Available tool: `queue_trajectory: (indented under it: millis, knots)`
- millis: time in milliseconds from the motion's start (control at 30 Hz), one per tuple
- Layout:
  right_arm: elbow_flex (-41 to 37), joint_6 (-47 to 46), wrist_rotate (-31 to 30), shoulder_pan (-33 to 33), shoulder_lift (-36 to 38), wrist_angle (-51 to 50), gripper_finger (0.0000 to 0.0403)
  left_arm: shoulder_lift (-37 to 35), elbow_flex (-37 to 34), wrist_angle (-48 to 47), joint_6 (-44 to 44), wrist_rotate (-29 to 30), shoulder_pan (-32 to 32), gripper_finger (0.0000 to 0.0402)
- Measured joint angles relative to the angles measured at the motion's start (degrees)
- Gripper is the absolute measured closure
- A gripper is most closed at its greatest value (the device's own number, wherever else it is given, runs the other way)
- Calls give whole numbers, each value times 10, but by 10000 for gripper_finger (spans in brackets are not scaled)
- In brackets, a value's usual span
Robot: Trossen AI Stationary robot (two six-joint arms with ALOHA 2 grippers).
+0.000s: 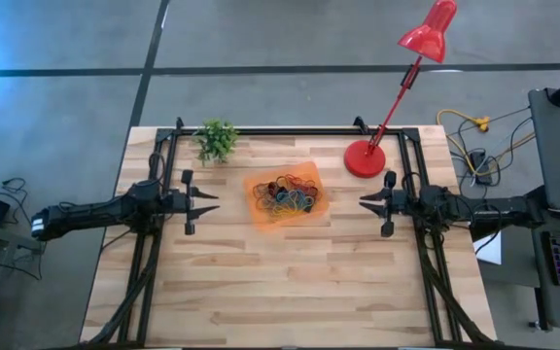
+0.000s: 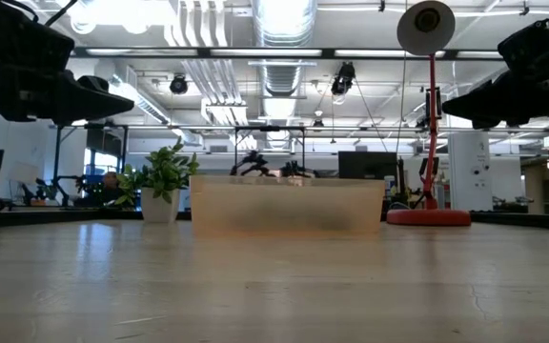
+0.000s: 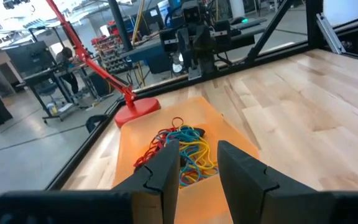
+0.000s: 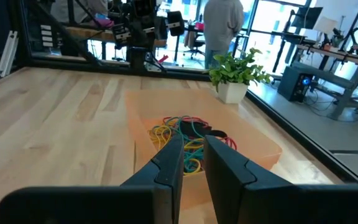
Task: Pick and place rubber bands into bin
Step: Return to Home Position
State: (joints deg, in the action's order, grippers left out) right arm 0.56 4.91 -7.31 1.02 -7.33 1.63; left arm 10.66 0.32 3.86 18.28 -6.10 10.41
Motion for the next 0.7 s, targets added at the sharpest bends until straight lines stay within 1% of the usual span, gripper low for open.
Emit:
queue_trajectory:
  millis: [700]
  knots:
    - [0, 0, 0, 0, 0, 0, 351, 16, 0, 0, 0, -2, 0, 308]
